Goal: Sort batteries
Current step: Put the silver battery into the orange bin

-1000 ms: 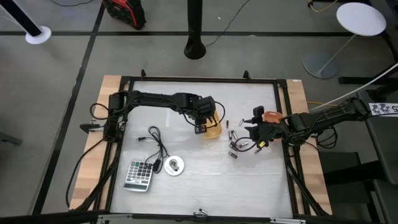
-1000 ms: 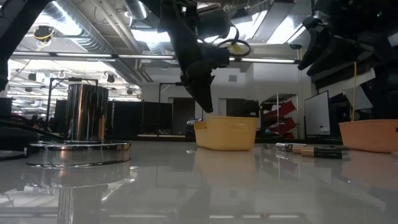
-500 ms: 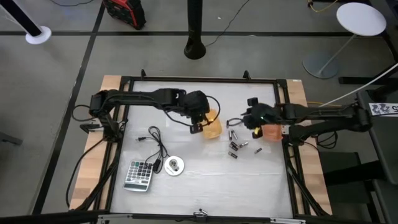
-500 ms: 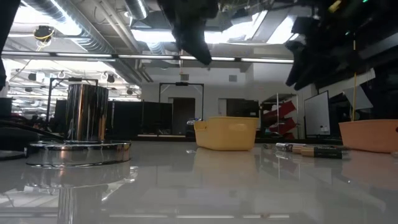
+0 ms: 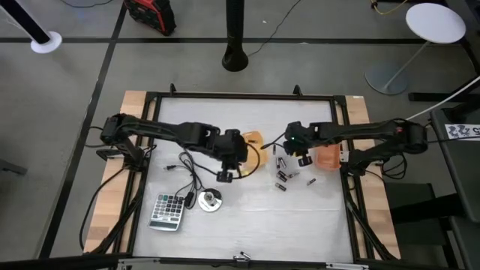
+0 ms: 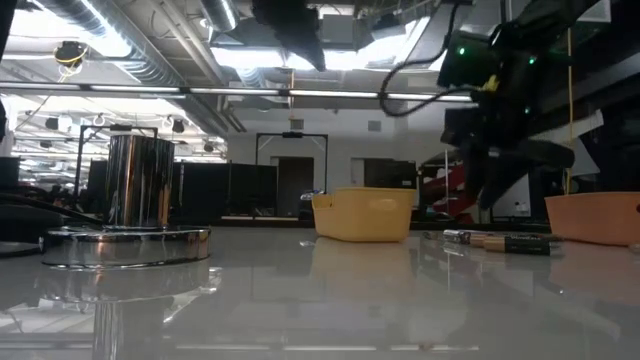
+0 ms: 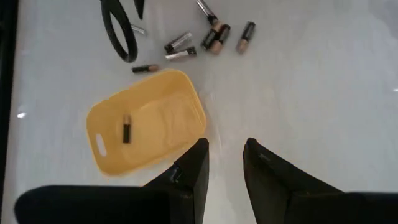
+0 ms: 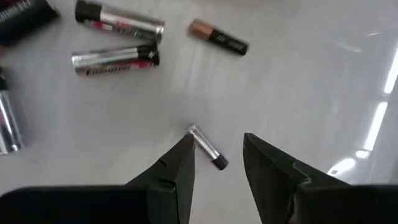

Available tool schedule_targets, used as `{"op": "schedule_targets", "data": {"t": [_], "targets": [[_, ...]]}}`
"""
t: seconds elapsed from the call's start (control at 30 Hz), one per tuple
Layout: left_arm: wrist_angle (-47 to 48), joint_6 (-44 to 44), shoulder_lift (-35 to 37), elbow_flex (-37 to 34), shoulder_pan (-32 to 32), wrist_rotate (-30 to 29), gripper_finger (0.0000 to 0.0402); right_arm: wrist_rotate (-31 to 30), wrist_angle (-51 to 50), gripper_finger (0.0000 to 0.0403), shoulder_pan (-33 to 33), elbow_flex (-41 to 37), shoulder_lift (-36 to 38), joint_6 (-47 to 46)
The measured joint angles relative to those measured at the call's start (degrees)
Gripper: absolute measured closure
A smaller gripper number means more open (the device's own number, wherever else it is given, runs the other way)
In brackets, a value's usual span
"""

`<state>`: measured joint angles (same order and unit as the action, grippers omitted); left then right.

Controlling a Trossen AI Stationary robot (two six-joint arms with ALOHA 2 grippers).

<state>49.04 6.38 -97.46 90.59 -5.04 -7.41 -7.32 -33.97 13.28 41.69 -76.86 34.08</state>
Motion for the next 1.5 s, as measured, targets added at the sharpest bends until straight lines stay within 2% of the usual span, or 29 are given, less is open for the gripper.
{"op": "schedule_targets", "data": {"t": [0.2,0.43,0.63,0.8,0.93,1.17,1.5], "targets": [[-5.15,-2.66,8.63,-9.53,-1.81,-0.75,0.0314,-0.23,-0.14,0.0272,-0.02,0.0,-3.19,2.3],[-21.16,-5.9,19.16,-27.72,-2.57,-1.43,0.0314,-0.43,0.19,0.0272,0.0,0.0,-4.04,4.22],[-31.6,-9.72,22.48,-39.02,-2.53,-1.74,0.0314,0.43,1.15,0.0272,-0.02,0.0,-4.04,5.2],[-38.21,-10.69,22.52,-44.19,-2.86,-1.76,0.0314,0.45,1.22,0.0272,0.01,0.0,-4.04,5.23],[-47.52,-9.19,22.52,-48.5,-3.36,-1.74,0.0314,0.45,1.26,0.0272,0.0,0.0,-4.04,5.23],[-57.01,-9.88,22.52,-52.81,-4.25,-1.74,0.0314,0.47,1.15,0.0272,0.1,0.0,-4.04,5.24],[-58.4,-10.67,22.52,-53.32,-4.47,-1.74,0.0314,0.67,1.36,0.0272,4.53,0.0,-8.12,5.42]]}}
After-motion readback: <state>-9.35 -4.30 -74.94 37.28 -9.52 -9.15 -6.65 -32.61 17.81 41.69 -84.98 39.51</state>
